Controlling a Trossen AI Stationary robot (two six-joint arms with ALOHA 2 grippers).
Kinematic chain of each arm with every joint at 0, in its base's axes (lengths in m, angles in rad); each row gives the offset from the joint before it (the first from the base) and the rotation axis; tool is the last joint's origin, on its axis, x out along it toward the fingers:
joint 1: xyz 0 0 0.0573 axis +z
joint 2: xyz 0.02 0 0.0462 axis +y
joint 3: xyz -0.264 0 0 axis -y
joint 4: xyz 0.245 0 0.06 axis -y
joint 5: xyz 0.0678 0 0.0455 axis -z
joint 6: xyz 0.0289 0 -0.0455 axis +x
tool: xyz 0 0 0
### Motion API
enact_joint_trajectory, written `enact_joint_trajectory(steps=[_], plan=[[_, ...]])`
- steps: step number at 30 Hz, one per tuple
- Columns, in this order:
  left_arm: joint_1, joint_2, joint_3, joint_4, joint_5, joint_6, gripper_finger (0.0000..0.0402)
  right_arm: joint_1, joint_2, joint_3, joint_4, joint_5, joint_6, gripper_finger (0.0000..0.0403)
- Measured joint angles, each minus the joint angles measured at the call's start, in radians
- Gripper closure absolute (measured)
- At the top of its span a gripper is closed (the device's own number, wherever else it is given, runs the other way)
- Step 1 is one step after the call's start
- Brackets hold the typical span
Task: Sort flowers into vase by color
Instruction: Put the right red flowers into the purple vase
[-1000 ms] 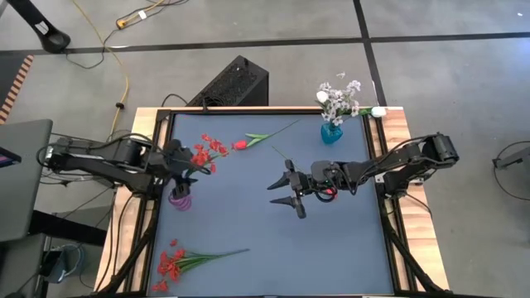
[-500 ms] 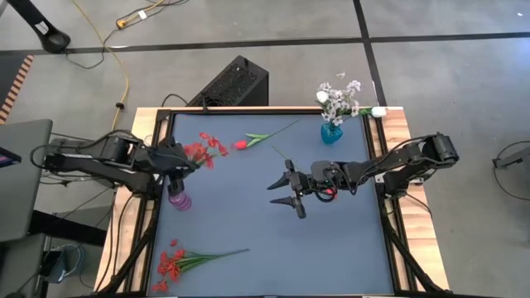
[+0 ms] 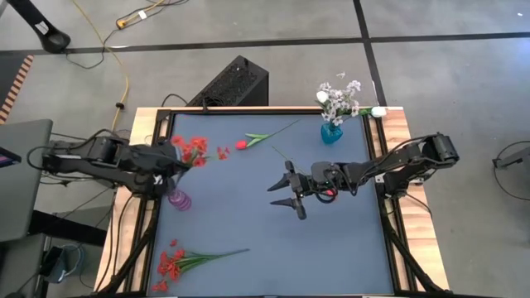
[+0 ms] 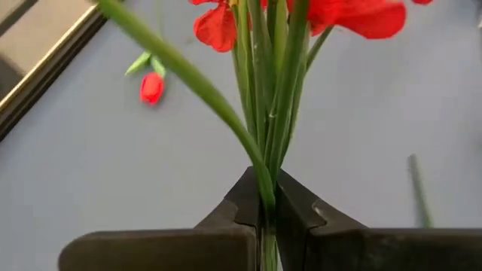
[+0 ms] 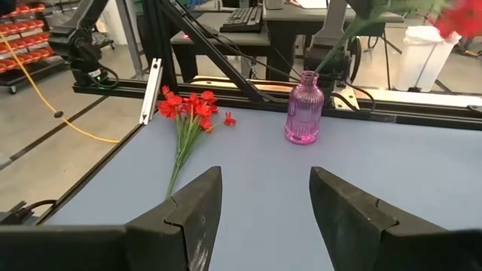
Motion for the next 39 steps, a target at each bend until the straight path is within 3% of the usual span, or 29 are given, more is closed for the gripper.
enact_joint_trajectory(steps=[23,33,39], plan=[[-0.145,-0.170,-0.120,0.045,-0.016,-0.054,0.0397,-0.002,0.000,0.000,0.003,0.000,0.000,0.0176],[-0.145,-0.226,-0.120,0.020,0.105,-0.104,0.0319,-0.002,0.000,0.000,0.005,0.000,0.001,0.0176],[-0.145,-0.237,-0.119,-0.127,0.142,-0.259,0.0282,-0.002,0.000,0.000,0.005,0.000,0.001,0.0176]])
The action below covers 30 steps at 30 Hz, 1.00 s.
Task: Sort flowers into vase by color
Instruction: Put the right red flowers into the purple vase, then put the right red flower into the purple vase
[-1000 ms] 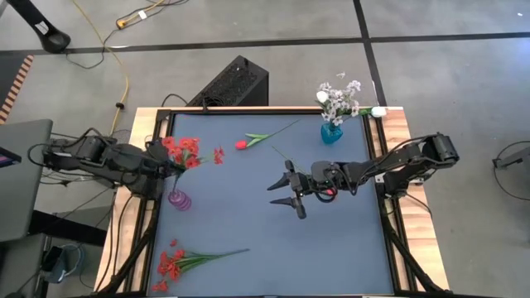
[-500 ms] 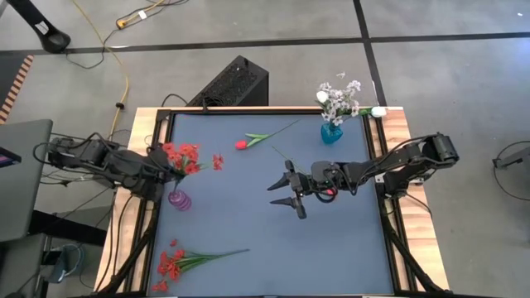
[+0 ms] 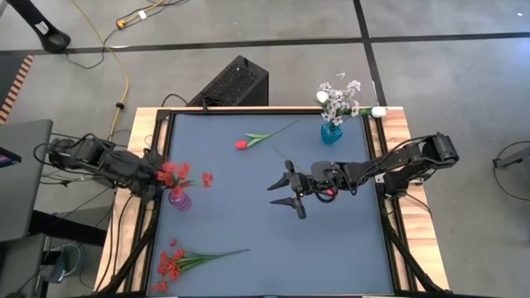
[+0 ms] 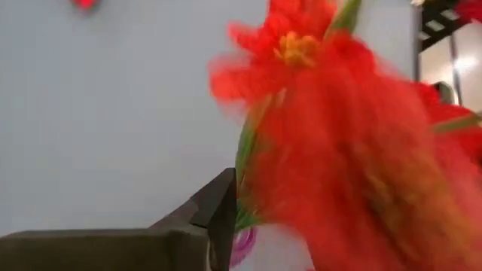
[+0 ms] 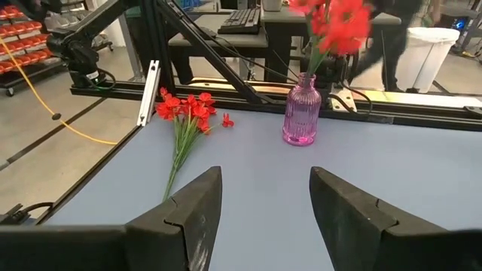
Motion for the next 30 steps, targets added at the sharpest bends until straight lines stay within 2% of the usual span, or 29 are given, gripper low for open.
enact_joint_trajectory(steps=[7,13,20,25,27,30], plan=[[0.000,0.000,0.000,-0.032,0.036,-0.116,0.0243,0.000,0.000,0.000,0.000,0.000,0.000,0.0176],[0.000,0.000,0.000,-0.033,0.197,-0.234,0.0211,0.000,0.000,0.000,-0.001,0.000,0.000,0.0176],[0.000,0.000,0.001,-0.042,0.402,-0.446,0.0208,0.000,0.000,0.000,-0.001,0.000,-0.009,0.0176],[0.000,0.001,0.021,-0.040,0.507,-0.560,0.0217,0.000,0.000,0.000,-0.002,0.000,-0.009,0.0176],[0.000,0.001,0.064,-0.026,0.517,-0.596,0.0222,0.000,0.000,0.000,-0.002,0.000,-0.009,0.0176],[0.000,0.003,0.162,-0.003,0.457,-0.594,0.0229,0.000,0.000,0.000,-0.002,0.000,-0.012,0.0176]])
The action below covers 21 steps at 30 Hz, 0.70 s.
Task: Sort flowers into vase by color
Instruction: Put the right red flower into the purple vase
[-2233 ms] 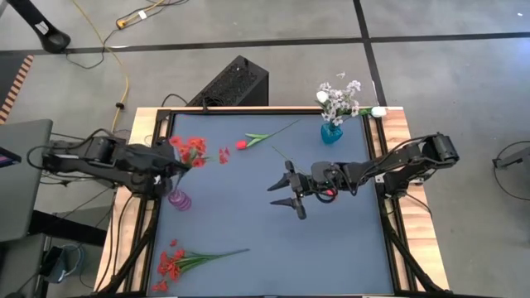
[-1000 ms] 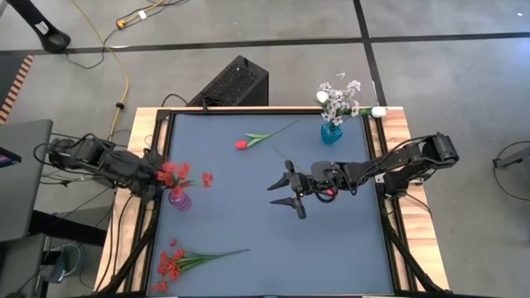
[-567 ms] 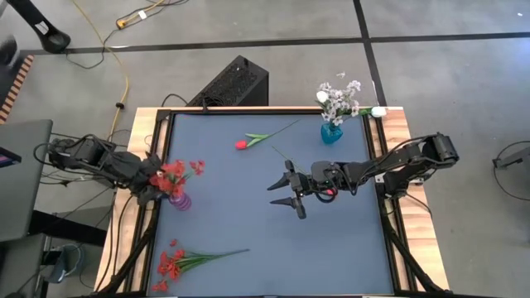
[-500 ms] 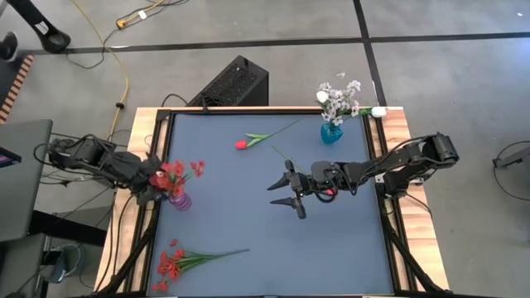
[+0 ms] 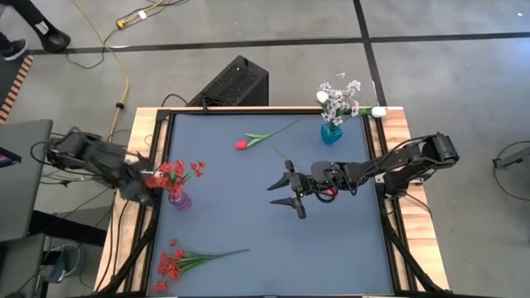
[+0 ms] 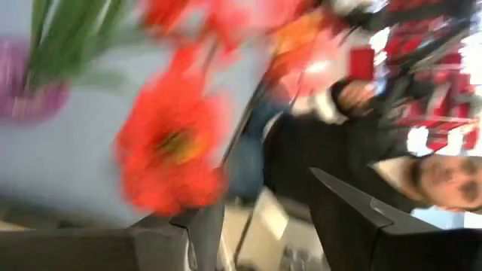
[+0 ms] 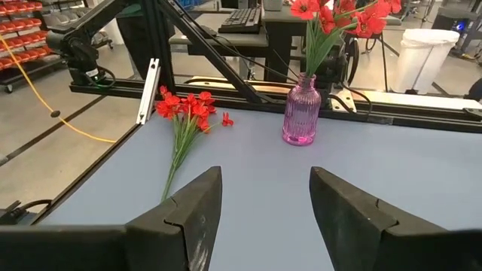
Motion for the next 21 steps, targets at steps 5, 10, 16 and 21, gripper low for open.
enact_joint_trajectory(steps=[5,10,16,21], plan=[[0.000,0.027,0.188,0.012,-0.201,0.210,0.0238,-0.001,0.000,0.000,0.000,0.000,-0.023,0.0176],[0.000,0.047,0.295,0.018,-0.496,0.448,0.0246,-0.012,0.000,0.000,0.000,0.000,-0.026,0.0176],[0.000,0.047,0.266,0.057,-1.047,0.655,0.0255,-0.039,0.000,0.000,0.000,0.000,-0.024,0.0176],[0.000,0.062,0.186,0.092,-1.277,0.726,0.0263,-0.078,-0.005,0.001,-0.042,0.000,-0.015,0.0176]])
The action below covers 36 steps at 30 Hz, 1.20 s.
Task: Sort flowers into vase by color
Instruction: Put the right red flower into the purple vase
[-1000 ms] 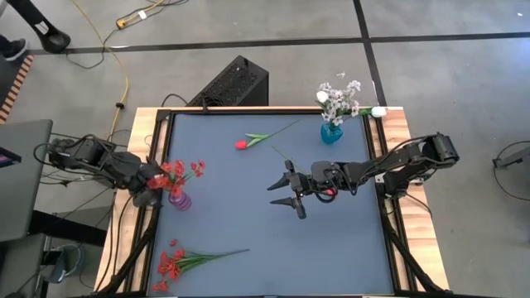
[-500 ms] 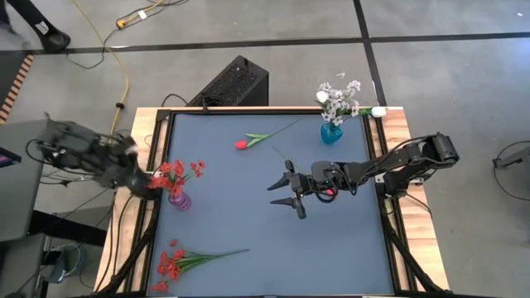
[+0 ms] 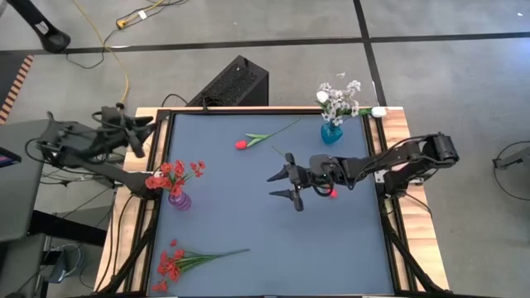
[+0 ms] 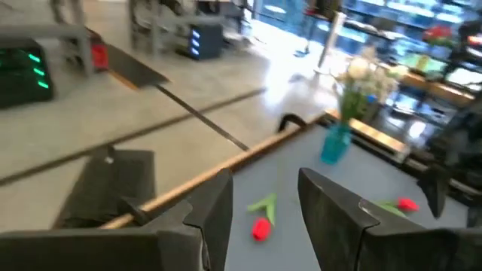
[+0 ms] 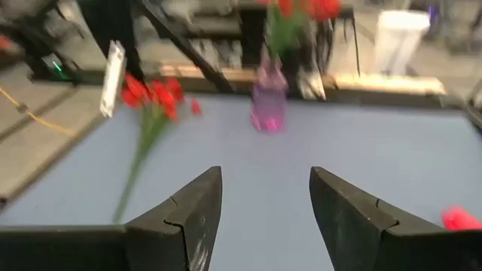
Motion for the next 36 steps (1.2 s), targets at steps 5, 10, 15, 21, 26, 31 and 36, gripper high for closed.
enact_joint_trajectory(steps=[5,10,15,21,26,31,36], plan=[[0.000,-0.002,0.000,0.006,-0.040,0.009,0.0275,-0.050,-0.023,0.055,-0.250,0.001,0.036,0.0176],[0.000,0.014,-0.057,0.173,-0.066,0.101,0.0294,-0.068,-0.032,0.131,-0.534,0.053,0.045,0.0176],[0.018,0.127,-0.150,0.405,-0.020,0.372,0.0309,-0.079,-0.032,0.212,-0.858,0.202,0.012,0.0176],[0.205,0.197,-0.090,0.460,0.092,0.501,0.0319,-0.126,-0.030,0.225,-1.078,0.267,-0.063,0.0176],[0.440,0.195,-0.027,0.426,0.320,0.483,0.0320,-0.186,-0.025,0.225,-1.119,0.268,0.014,0.0176],[0.611,0.192,-0.011,0.357,0.535,0.424,0.0320,-0.246,-0.025,0.213,-1.106,0.268,0.232,0.0176],[0.668,0.199,-0.012,0.331,0.636,0.363,0.0320,-0.289,-0.024,0.096,-0.962,0.263,0.214,0.0176]])
